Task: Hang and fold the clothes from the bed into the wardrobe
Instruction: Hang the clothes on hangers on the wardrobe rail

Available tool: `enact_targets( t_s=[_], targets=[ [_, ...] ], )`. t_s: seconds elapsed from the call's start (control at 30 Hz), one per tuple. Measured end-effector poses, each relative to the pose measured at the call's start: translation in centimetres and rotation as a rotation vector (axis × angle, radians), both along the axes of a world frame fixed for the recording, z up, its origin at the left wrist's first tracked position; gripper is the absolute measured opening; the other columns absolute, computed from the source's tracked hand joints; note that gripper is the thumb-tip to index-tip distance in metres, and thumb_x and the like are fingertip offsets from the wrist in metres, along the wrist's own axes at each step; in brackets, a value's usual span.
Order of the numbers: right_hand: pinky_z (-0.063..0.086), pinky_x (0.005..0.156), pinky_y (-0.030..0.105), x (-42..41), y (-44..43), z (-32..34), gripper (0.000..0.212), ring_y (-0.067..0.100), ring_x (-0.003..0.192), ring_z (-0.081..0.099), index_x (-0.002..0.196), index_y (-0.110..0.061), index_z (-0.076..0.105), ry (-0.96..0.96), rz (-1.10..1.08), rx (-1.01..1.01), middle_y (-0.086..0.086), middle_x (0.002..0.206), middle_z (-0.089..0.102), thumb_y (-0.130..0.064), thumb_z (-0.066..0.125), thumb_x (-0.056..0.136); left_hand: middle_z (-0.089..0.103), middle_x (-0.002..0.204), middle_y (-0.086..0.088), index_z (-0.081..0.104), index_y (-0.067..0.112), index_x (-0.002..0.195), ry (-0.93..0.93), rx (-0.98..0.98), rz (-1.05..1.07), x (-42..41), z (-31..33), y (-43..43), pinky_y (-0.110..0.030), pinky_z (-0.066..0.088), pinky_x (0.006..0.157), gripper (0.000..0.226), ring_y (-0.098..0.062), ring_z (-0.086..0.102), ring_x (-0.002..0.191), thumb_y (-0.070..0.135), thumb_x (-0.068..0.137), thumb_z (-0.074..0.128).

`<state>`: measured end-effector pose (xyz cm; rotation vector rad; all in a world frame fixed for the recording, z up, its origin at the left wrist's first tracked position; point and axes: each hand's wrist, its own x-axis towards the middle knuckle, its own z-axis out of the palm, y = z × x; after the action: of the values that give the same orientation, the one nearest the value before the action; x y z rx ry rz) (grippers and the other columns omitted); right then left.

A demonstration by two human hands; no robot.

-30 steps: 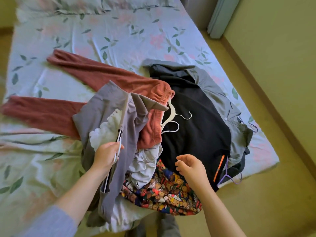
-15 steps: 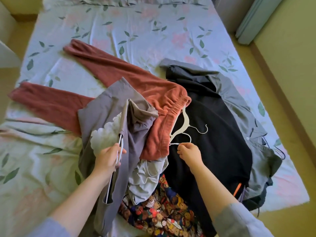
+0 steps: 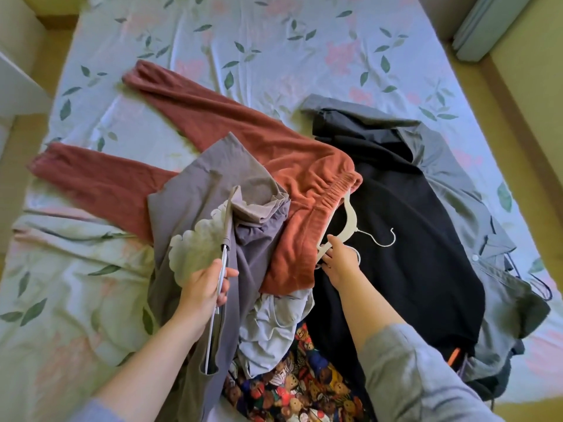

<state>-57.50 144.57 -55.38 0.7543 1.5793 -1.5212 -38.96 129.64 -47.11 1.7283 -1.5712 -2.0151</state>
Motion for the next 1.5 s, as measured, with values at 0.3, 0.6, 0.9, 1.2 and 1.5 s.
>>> enact_targets(
  t_s=[0.3,0.6,0.9,1.2,1.5],
  targets=[
    [0.053,0.095,0.047,-1.0,-1.4,1.9,0.029,0.027,0.102,0.066,0.102,-0.008,0.061,0.043,0.151,-0.164,0.006,0.097,0.069,-0.035,0.064,0.093,0.041,0.061,-0.006,0.066,-0.001,0.088,-0.005,0.012,0.023,0.3,0.3,0.0,-0.018,0.029,0.043,0.039,-0.009,0.034,0.043,0.023,0.104,0.040],
    [0.054,0.072,0.034,0.7,-2.2,2.1,0.013,0.017,0.070,0.061,0.111,-0.011,0.051,0.165,0.046,-0.099,0.009,0.089,0.060,-0.011,0.050,0.098,0.042,0.060,-0.003,0.067,0.001,0.087,0.012,0.000,0.031,1.3,1.2,-0.3,-0.025,0.028,0.051,0.039,-0.008,0.033,0.043,0.025,0.104,0.041],
    [0.042,0.061,0.035,6.2,-2.6,13.0,0.017,0.017,0.061,0.046,0.084,-0.012,0.050,0.463,0.243,-0.111,0.004,0.069,0.047,-0.010,0.041,0.099,0.046,0.056,0.002,0.065,0.006,0.092,0.116,-0.039,0.108,3.3,7.5,0.7,-0.019,0.033,0.043,0.029,-0.005,0.034,0.039,0.024,0.102,0.045],
    [0.041,0.055,0.027,12.0,1.4,27.0,0.030,0.010,0.057,0.047,0.078,-0.018,0.049,0.719,0.464,-0.109,-0.005,0.063,0.046,-0.035,0.042,0.102,0.037,0.047,0.003,0.062,0.003,0.086,0.265,-0.061,0.264,9.0,19.8,3.6,-0.012,0.017,0.034,0.037,-0.003,0.024,0.029,0.024,0.104,0.037],
    [0.032,0.046,0.023,18.8,0.4,36.2,0.046,0.003,0.040,0.039,0.059,-0.018,0.040,1.109,0.682,-0.055,-0.012,0.042,0.042,-0.042,0.046,0.097,0.038,0.041,0.007,0.062,0.001,0.089,0.435,-0.140,0.480,17.5,28.4,4.5,-0.011,0.016,0.031,0.045,-0.003,0.023,0.029,0.027,0.106,0.031]
  ],
)
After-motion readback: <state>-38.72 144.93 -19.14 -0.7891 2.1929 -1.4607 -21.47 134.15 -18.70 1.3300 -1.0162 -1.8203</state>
